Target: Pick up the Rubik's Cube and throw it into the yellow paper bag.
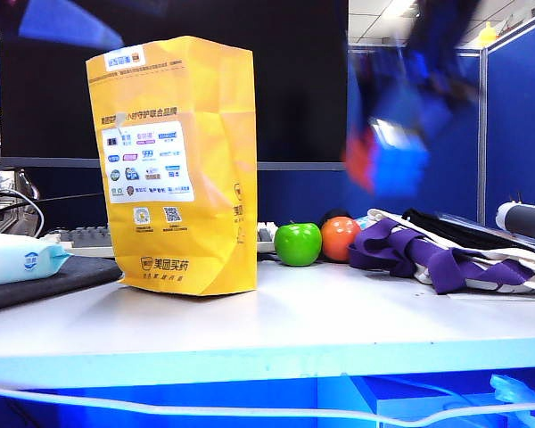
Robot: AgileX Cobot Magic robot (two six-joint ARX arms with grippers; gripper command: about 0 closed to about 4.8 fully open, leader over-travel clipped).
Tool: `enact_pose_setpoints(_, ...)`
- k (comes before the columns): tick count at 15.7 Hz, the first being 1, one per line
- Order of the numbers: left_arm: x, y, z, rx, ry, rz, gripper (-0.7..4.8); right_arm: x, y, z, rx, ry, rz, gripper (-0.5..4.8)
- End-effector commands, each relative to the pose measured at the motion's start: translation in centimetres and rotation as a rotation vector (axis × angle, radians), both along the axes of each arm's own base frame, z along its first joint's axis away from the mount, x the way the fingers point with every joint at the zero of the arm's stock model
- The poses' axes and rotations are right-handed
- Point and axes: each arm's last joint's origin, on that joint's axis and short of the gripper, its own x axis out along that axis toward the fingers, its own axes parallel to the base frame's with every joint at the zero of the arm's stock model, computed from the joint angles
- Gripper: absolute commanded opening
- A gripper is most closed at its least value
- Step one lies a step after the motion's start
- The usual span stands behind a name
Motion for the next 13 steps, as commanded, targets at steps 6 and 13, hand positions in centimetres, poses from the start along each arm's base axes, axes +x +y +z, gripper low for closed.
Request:
enact_pose_setpoints(6, 0.4, 0.3, 2.3, -0.061, -0.143, 0.142, 4.57, -4.4, 5.7, 12.0, 0.309, -0.326, 0.363, -0.06)
enact_pose_setpoints(13, 0.4, 0.2, 2.2, -0.057, -0.133, 0.135, 4.57, -2.2, 11.9, 9.3, 0.369, -0.379, 0.495, -0.06)
